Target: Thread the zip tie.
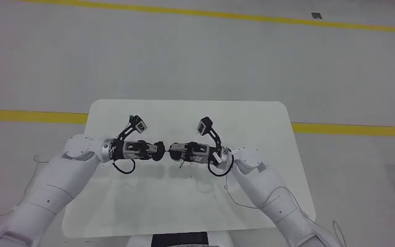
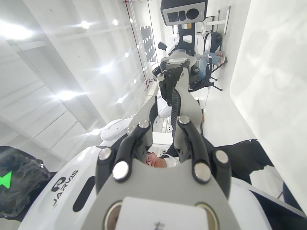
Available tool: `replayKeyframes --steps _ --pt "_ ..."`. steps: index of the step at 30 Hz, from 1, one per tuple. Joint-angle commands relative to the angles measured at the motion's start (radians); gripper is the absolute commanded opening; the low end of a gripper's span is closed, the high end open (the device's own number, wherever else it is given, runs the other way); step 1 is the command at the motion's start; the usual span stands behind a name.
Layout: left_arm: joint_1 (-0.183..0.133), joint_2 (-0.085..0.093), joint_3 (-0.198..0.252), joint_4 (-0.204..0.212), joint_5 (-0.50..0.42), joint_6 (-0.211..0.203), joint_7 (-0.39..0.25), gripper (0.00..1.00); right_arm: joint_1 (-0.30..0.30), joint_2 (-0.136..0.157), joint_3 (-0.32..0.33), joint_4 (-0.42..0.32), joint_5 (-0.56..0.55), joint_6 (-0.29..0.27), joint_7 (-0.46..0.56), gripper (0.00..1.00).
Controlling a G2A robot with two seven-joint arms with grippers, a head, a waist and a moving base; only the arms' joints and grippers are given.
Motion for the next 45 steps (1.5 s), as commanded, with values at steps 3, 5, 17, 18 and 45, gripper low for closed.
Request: replayKeyframes --steps 3,5,17,18,45 --pt "0.000 0.000 0.000 0.000 0.000 0.000 0.000 0.00 0.001 -0.002 -0.002 0.000 -0.008 0.002 -0.002 0.14" --pt "0.000 0.000 0.000 0.000 0.000 0.000 0.000 0.00 0.001 -0.002 -0.003 0.000 -0.010 0.002 -0.002 0.12" --pt "0.000 0.000 0.000 0.000 0.000 0.000 0.000 0.00 0.003 -0.006 -0.006 -0.004 -0.026 0.006 0.003 0.11" --pt "0.000 0.000 0.000 0.000 0.000 0.000 0.000 0.00 0.003 -0.006 -0.006 -0.004 -0.026 0.006 0.003 0.11" --pt "0.015 0.001 0.000 -0.032 0.012 0.012 0.053 1.00 -0.011 -0.010 0.017 -0.005 -0.028 0.002 -0.031 0.00"
